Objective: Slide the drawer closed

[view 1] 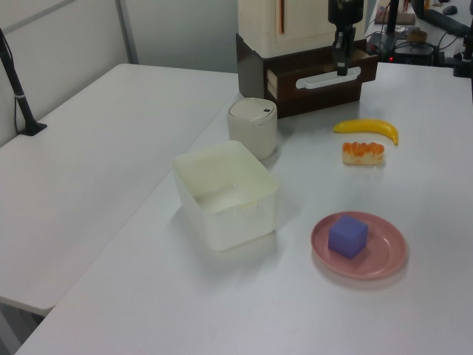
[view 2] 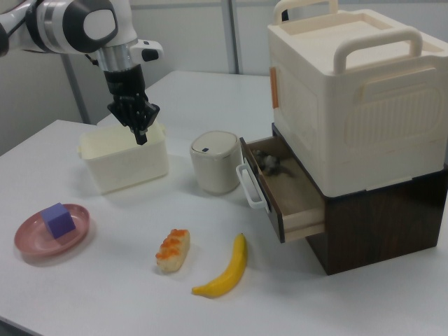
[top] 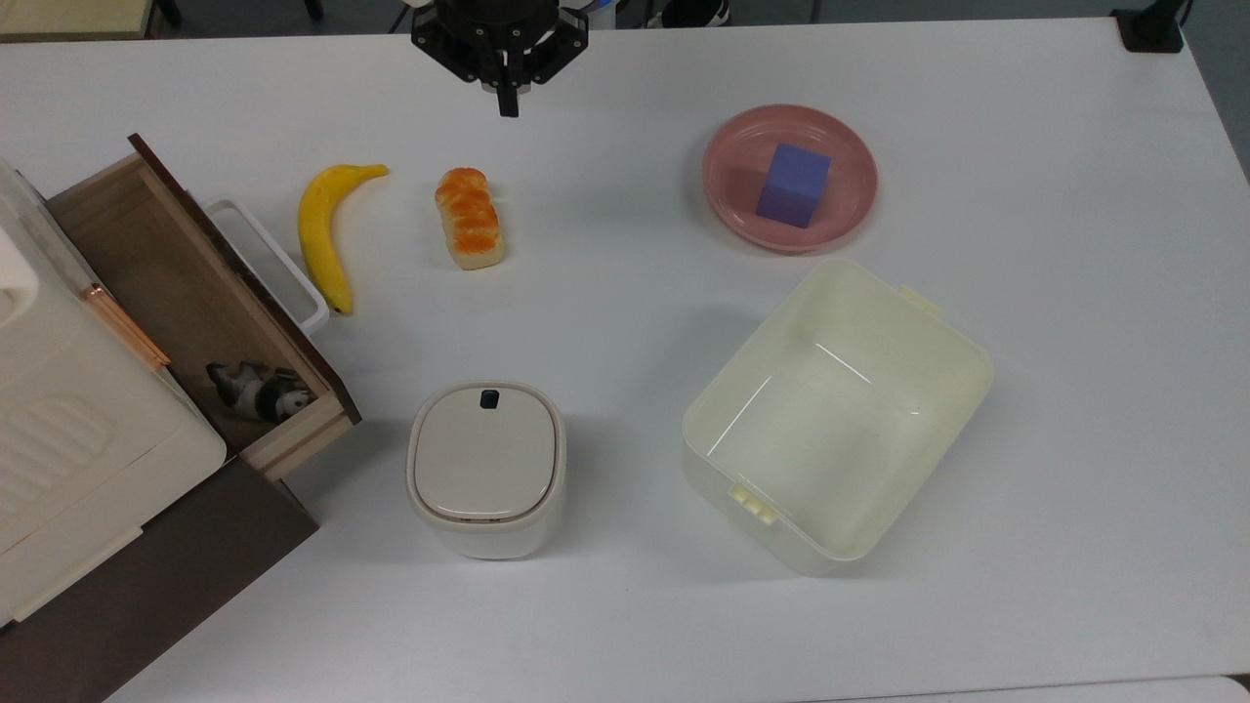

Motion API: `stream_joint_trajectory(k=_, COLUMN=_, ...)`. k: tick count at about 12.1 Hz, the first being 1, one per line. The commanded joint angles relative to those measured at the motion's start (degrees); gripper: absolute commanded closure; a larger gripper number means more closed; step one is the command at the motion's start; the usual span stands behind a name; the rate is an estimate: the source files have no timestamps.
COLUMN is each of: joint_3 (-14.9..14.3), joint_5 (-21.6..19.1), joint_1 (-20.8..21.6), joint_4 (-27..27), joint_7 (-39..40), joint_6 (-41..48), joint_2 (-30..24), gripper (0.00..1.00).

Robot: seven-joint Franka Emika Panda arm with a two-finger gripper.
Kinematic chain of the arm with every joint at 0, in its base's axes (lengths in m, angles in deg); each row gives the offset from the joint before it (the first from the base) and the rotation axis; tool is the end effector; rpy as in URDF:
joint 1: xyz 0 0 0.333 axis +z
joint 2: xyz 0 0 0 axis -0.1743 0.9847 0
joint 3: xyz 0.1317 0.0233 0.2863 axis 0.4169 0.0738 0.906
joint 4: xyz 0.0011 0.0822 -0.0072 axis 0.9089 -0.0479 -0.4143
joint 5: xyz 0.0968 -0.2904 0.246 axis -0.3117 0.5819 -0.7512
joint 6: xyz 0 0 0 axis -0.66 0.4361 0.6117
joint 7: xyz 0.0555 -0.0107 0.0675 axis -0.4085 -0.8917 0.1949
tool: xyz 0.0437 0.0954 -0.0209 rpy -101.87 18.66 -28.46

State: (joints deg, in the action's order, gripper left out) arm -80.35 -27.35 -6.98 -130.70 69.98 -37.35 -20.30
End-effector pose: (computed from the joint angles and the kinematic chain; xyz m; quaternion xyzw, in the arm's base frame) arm 0.5851 0.0065 0.5778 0.9998 0.0046 -0.0065 0.0164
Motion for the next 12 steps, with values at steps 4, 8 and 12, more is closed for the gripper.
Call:
stream_joint_trajectory(k=4, joint_3=-0.95, joint_5=-2.05, joint_1=-2.7, joint_4=-1.19, joint_7=-1.88, joint_6=0.5, joint_2=-0.09, gripper=1.0)
stream_joint_trajectory(k=8, joint_3=-0.95, joint_5=-2.23, joint_1=-5.51, joint_4=-5.39, joint_7=-7.07, joint_6=-4.84, joint_2=1.22, gripper=1.0)
stream_joint_trajectory(k=12, joint_3=-0.95, joint_5=-2.23, joint_1=-9.2, joint_4=-11.29, joint_7=-12.69, joint_6=-17.59, joint_2=3.07, gripper=1.0)
